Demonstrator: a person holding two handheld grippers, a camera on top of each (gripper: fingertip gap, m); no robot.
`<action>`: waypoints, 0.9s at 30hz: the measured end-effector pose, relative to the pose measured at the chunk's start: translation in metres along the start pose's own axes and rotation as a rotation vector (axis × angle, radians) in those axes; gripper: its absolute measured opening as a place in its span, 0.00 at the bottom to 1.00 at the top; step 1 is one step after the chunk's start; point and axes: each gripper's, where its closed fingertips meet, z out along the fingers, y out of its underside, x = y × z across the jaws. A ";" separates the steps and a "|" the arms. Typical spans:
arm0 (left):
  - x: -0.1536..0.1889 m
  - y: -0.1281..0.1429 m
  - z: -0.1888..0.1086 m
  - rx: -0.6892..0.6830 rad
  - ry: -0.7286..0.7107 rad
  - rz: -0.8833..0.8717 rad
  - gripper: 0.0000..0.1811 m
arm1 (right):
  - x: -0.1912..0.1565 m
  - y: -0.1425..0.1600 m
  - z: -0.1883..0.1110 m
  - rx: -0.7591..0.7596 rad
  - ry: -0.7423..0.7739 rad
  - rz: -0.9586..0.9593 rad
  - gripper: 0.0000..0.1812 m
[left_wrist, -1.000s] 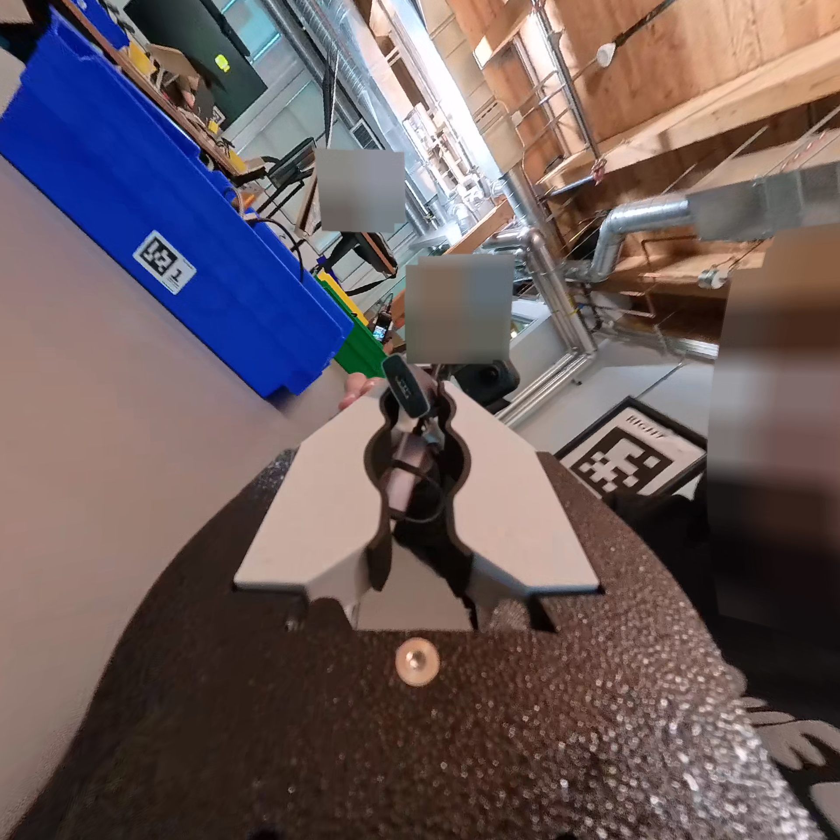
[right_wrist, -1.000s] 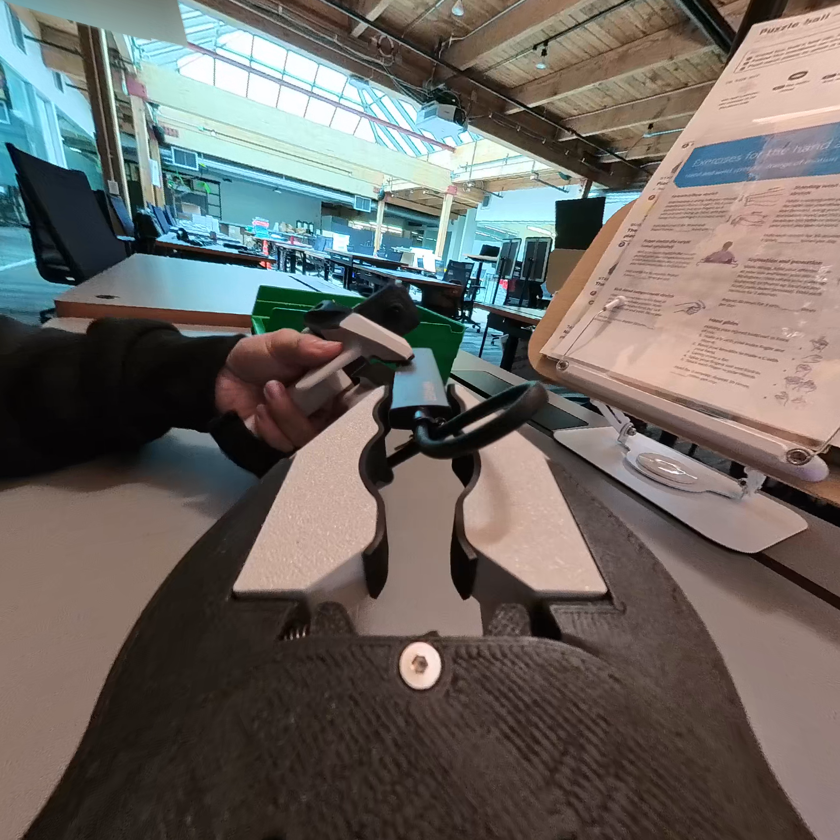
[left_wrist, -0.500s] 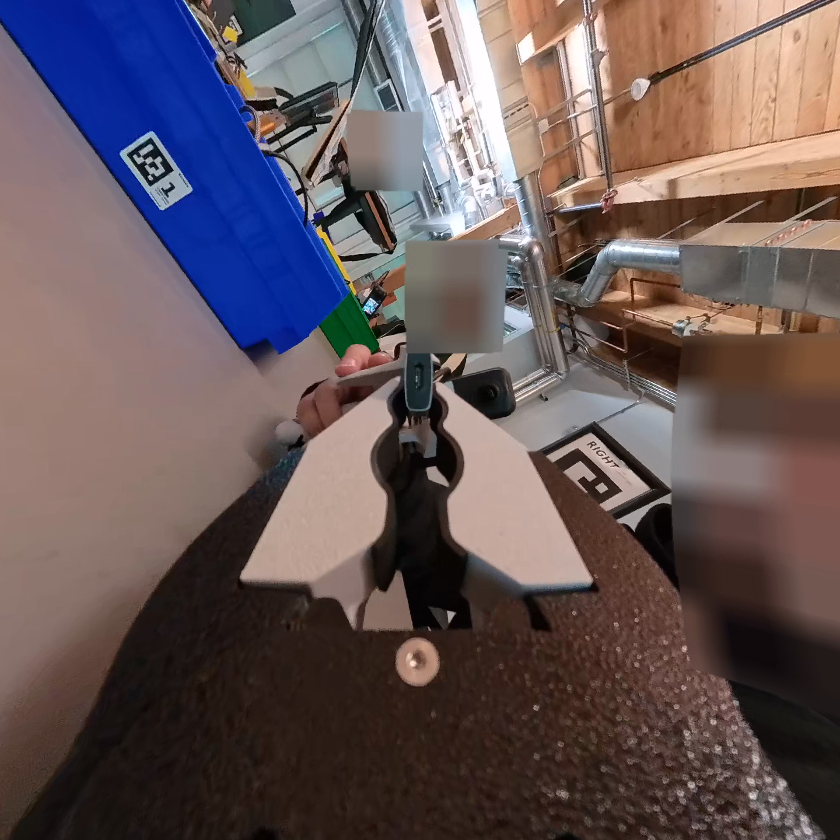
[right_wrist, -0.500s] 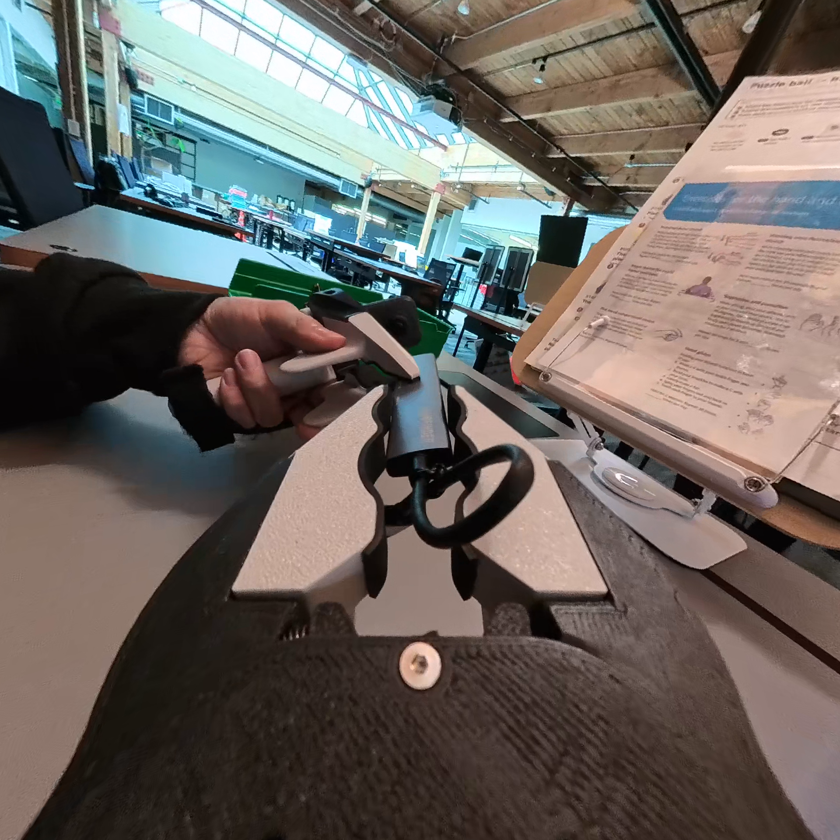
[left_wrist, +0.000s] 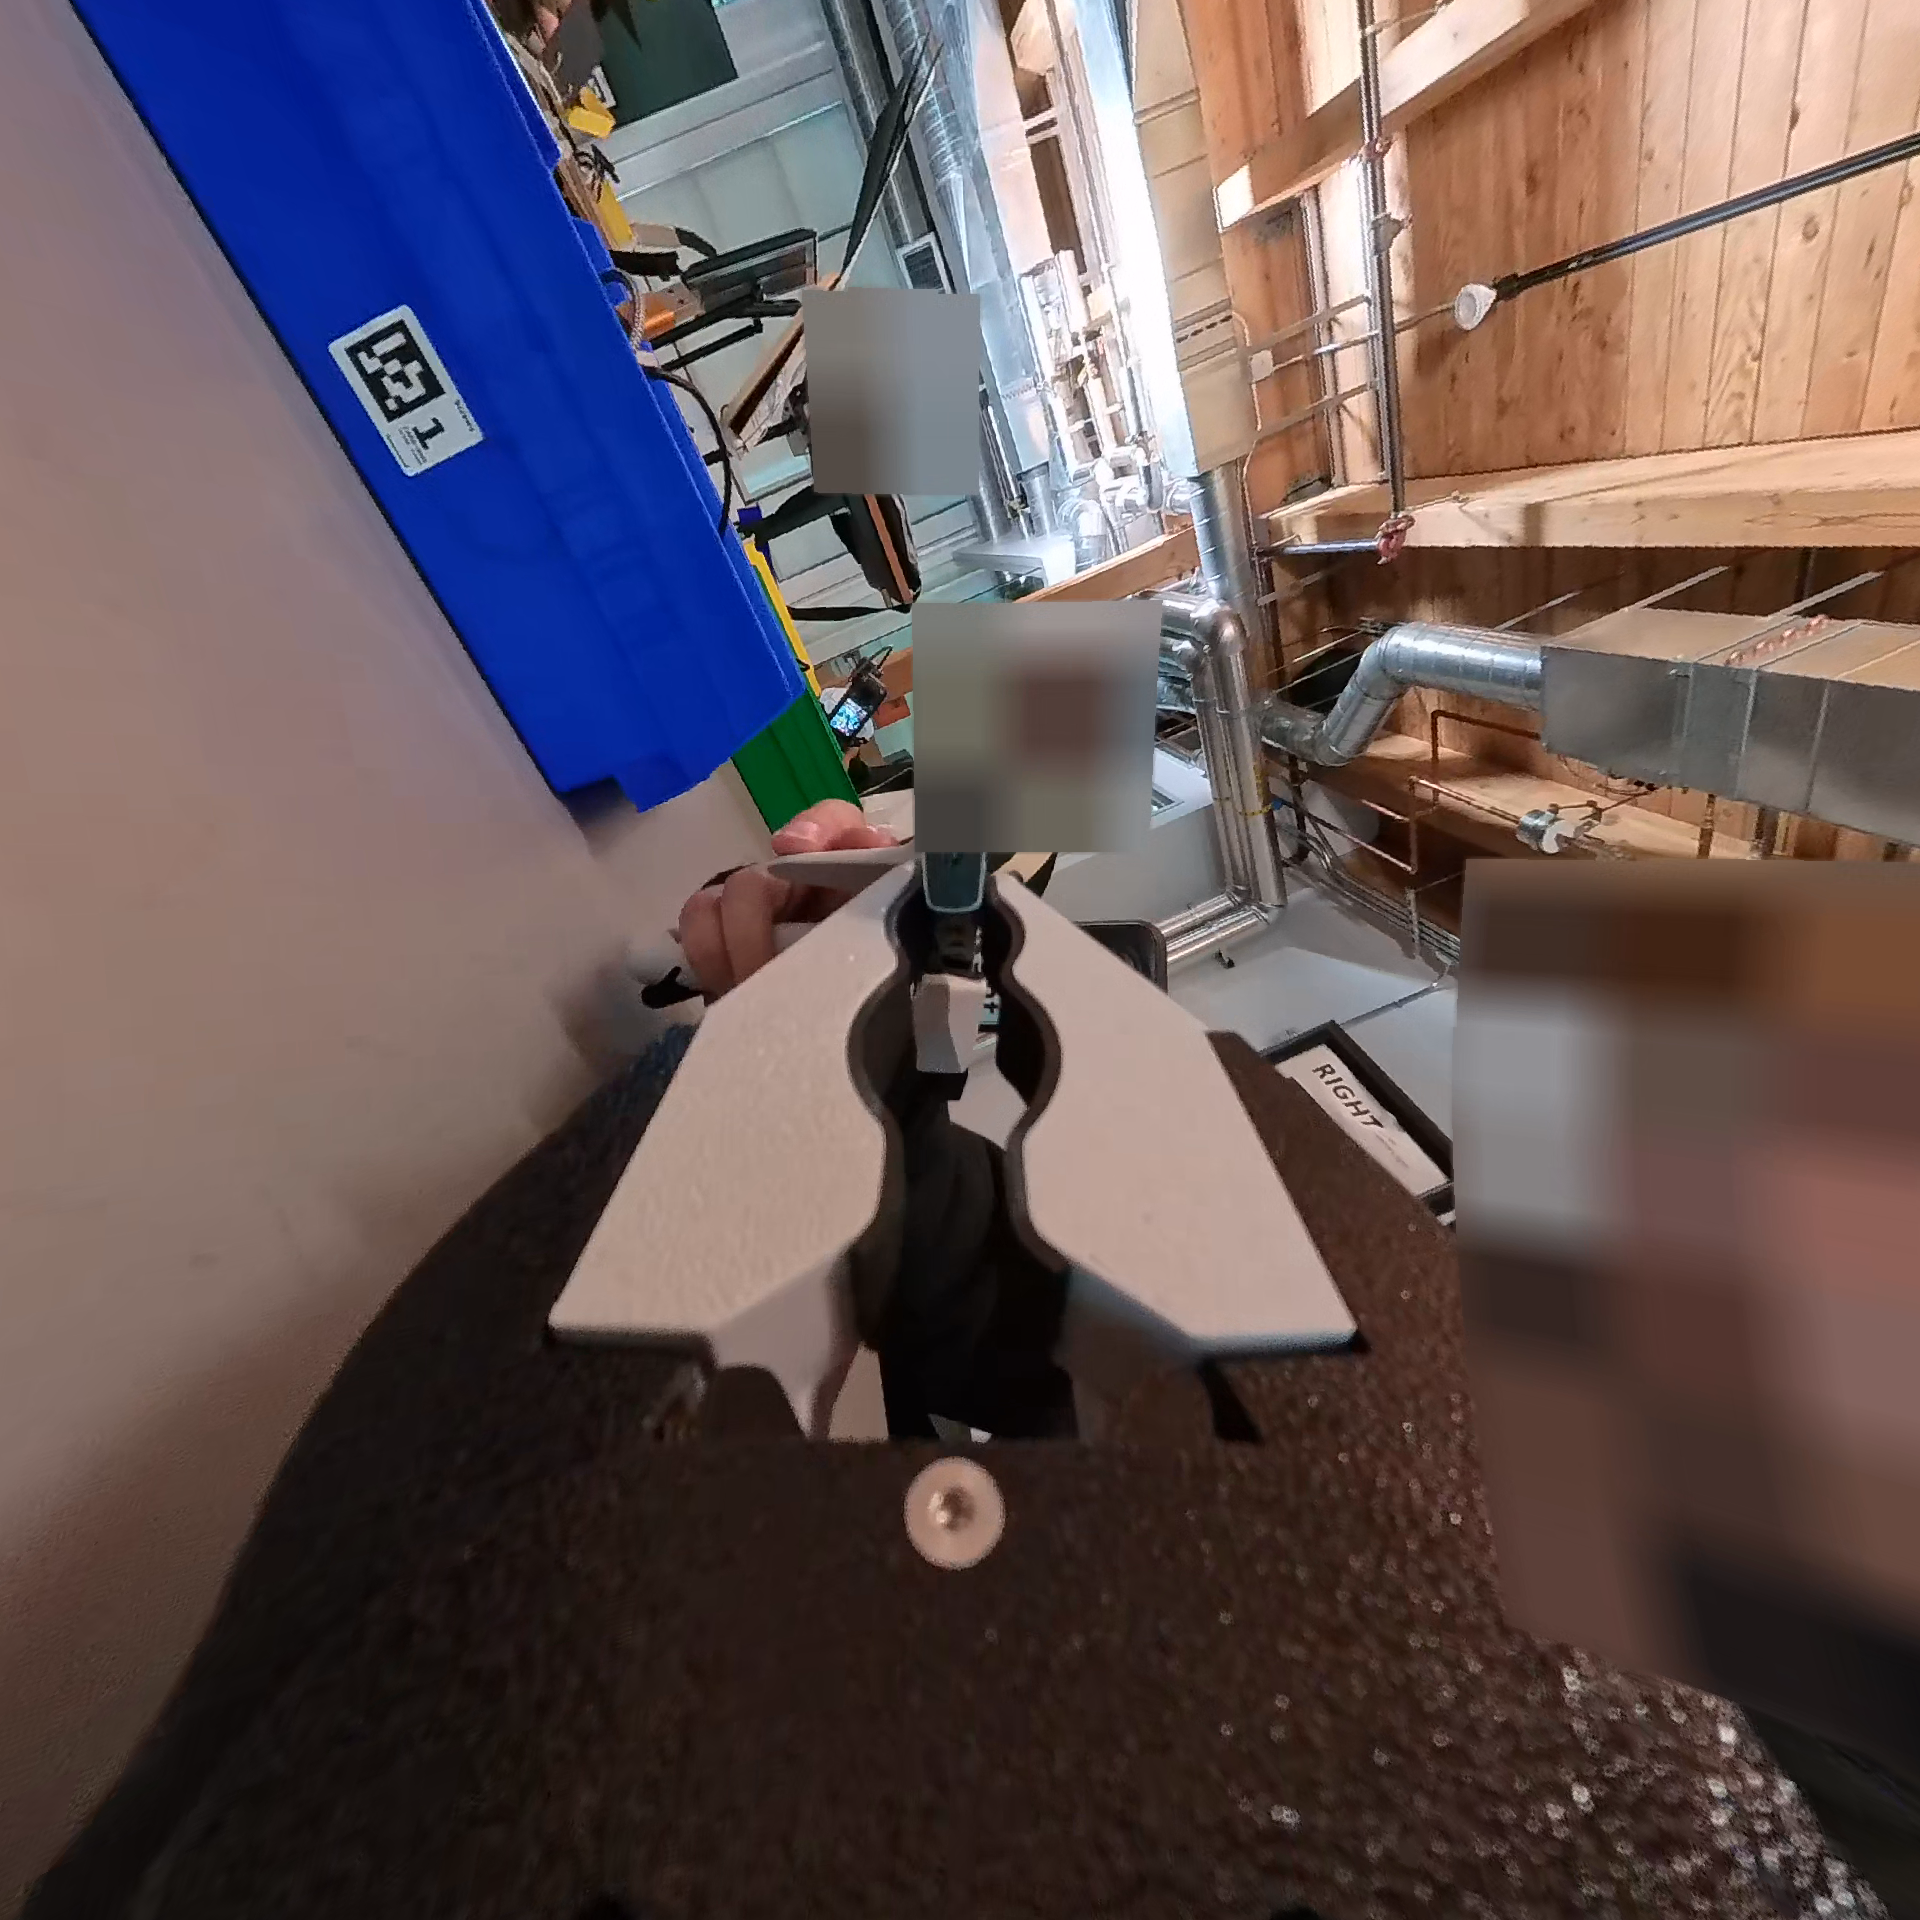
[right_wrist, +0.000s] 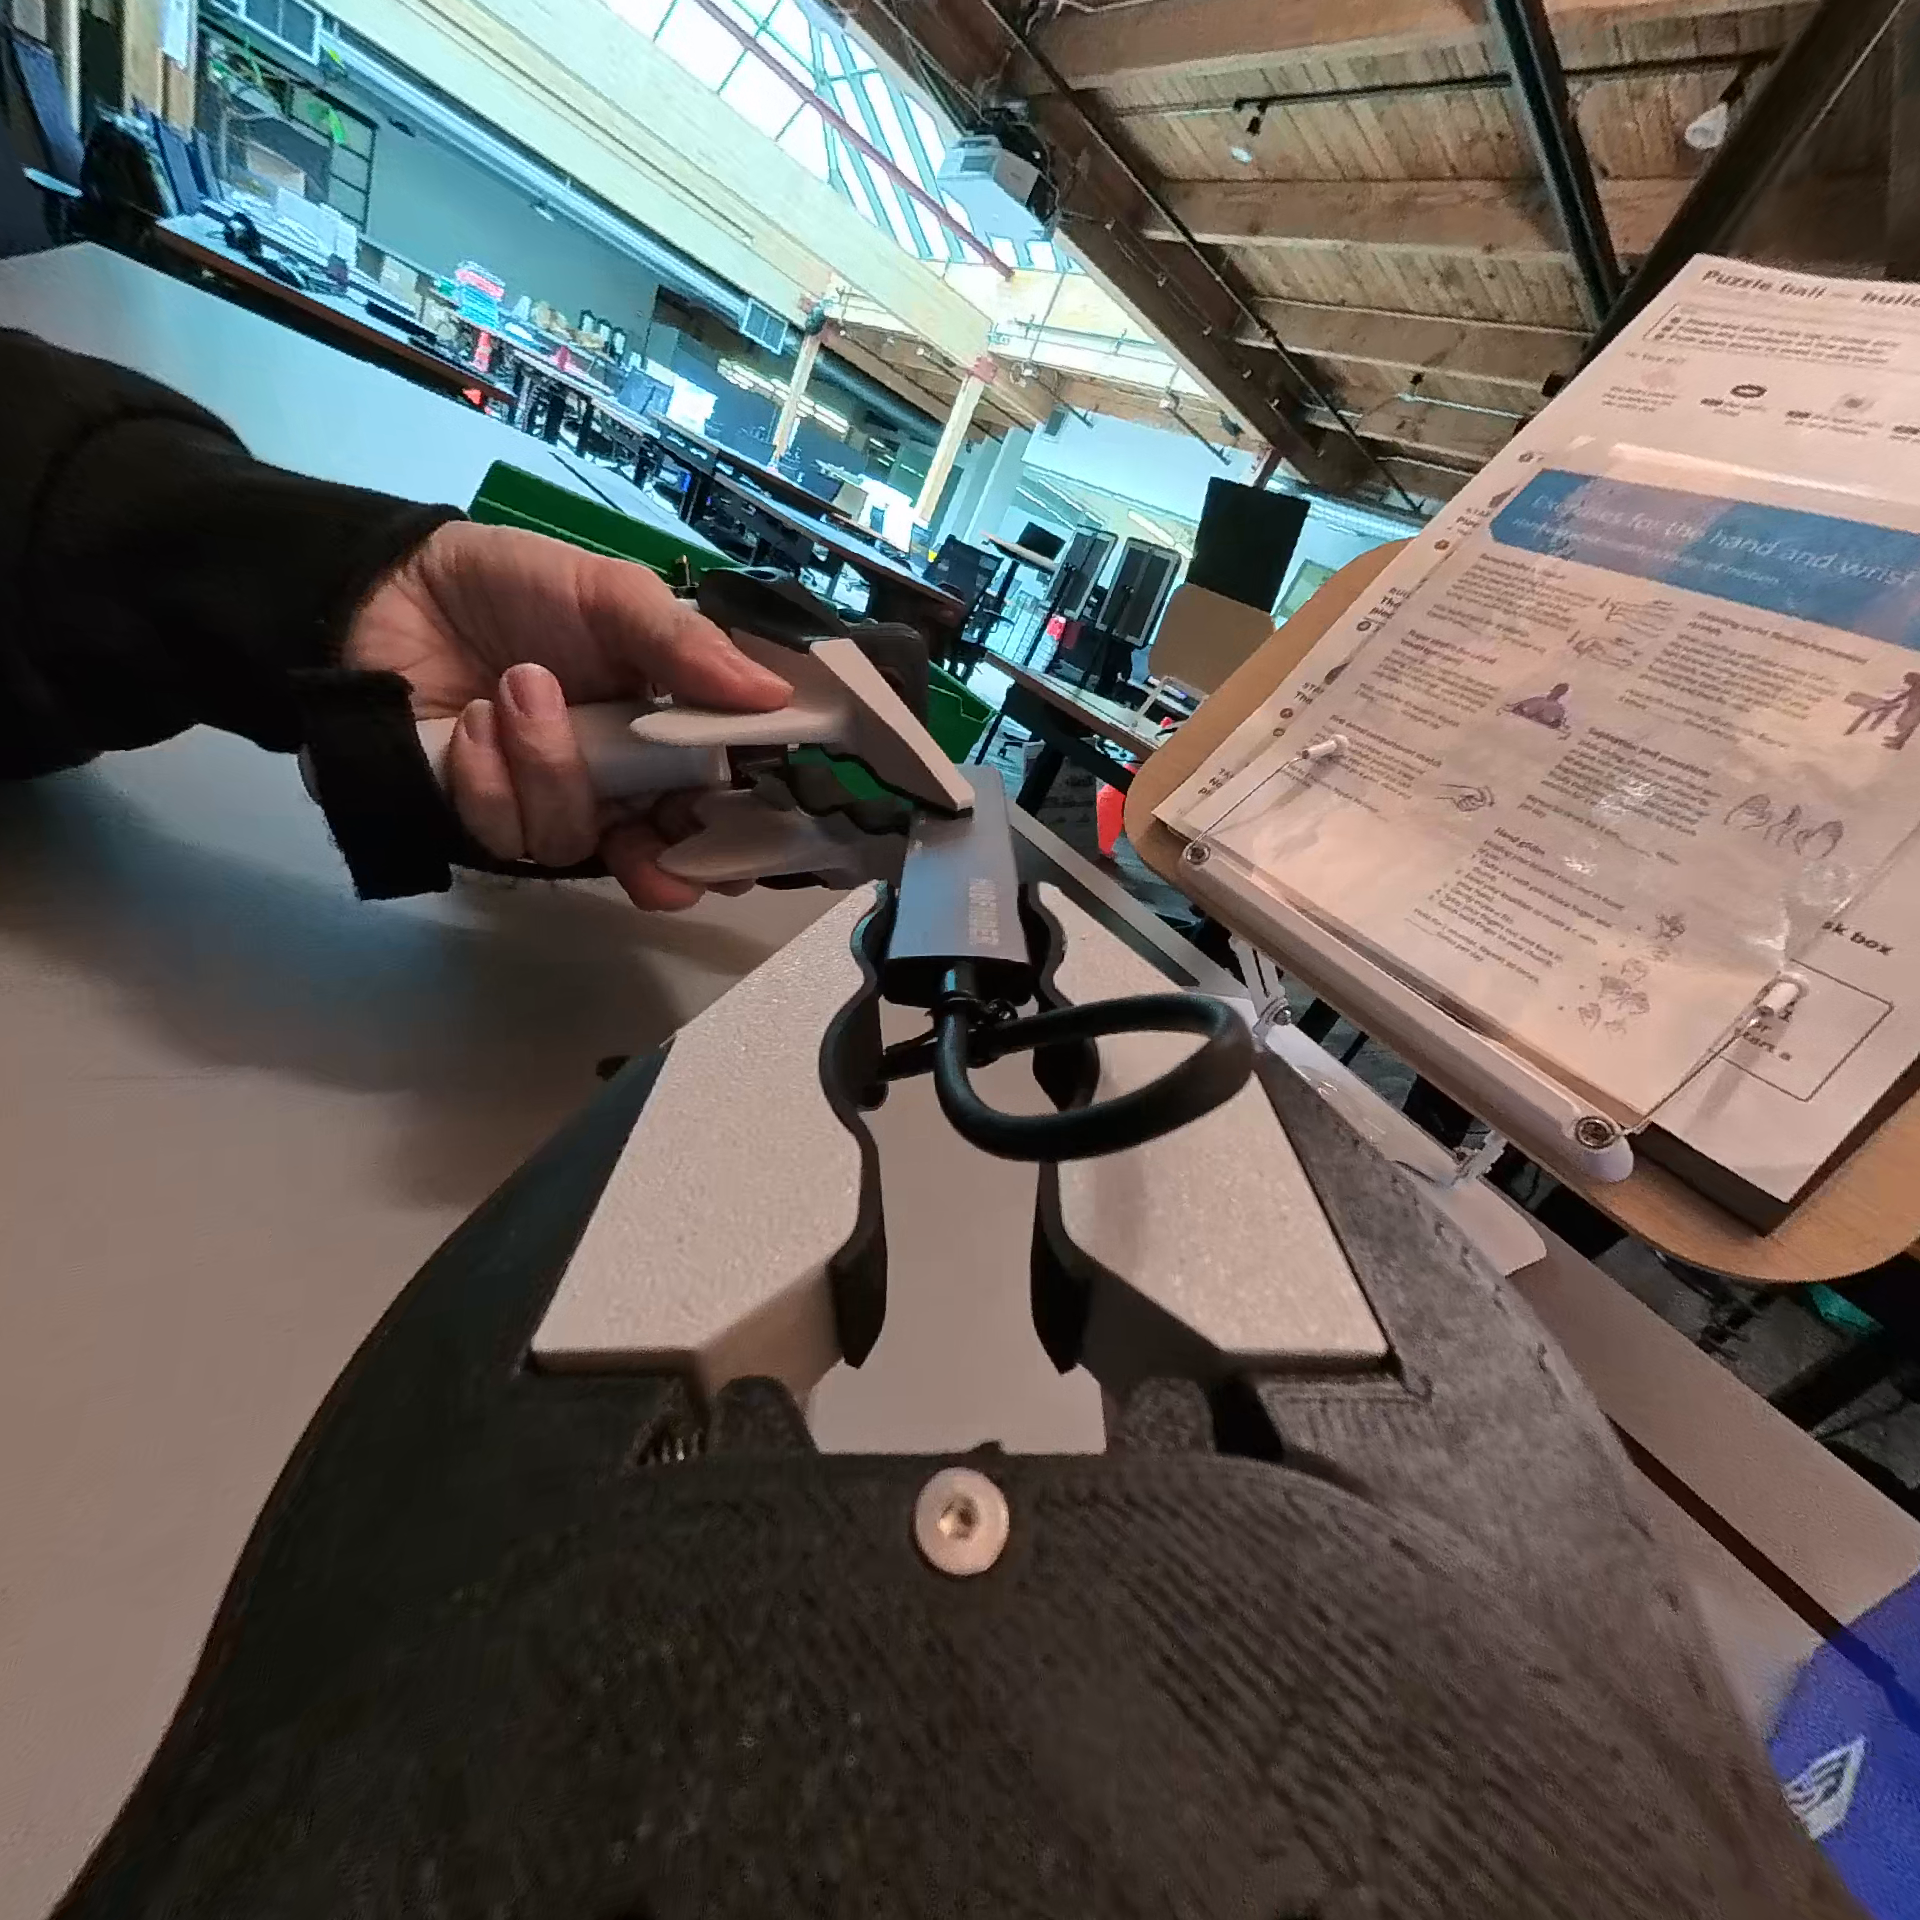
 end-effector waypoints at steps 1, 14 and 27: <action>-0.001 -0.001 0.000 0.007 -0.002 -0.004 0.03 | 0.001 0.000 0.001 0.004 0.014 -0.007 0.12; -0.006 -0.023 -0.006 0.072 -0.277 0.402 0.11 | 0.016 0.005 0.007 0.003 0.050 0.345 0.13; 0.087 -0.083 -0.245 0.028 -1.503 1.139 0.15 | 0.036 0.010 -0.004 0.062 0.095 0.520 0.13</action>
